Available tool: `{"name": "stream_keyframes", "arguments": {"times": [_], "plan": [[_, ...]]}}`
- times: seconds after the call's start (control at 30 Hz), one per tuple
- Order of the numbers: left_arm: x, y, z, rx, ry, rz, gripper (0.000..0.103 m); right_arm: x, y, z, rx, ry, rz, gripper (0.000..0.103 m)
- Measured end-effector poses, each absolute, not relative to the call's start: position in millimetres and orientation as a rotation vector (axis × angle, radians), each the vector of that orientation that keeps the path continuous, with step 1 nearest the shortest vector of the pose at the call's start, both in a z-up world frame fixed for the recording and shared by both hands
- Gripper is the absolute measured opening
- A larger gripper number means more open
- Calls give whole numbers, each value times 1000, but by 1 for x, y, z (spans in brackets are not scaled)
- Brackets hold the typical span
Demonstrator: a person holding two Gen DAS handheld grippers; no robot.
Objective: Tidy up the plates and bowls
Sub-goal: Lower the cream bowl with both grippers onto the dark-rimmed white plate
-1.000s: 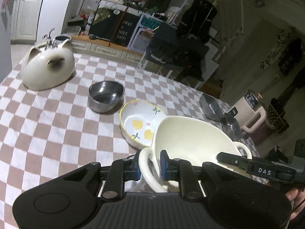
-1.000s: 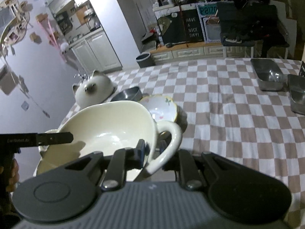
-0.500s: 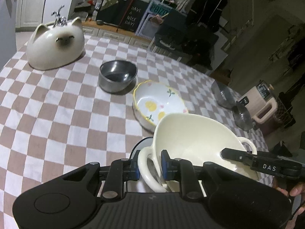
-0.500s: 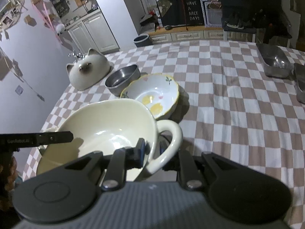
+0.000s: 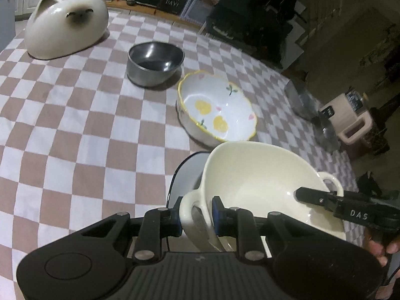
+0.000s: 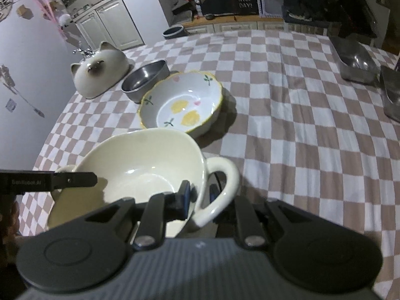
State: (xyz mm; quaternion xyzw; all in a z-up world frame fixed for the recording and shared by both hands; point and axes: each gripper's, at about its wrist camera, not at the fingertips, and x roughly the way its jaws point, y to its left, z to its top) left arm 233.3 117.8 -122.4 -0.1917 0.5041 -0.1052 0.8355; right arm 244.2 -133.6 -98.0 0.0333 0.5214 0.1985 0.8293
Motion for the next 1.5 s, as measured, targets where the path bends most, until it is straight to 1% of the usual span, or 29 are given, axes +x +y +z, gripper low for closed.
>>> {"name": "stream_keyframes", "arguments": {"times": [0.37,1.3,1.5], "plan": [[237,111,-135,-354,1136,-202,27,250,-127,-113,56,1188,405,21],[249,109,-143,-404,1174,-186,25,263,-122,-121,61,1237,317,25],[247,107,-139,-373,1166,-182,25,264,-122,-124,76,1259,318,26]]}}
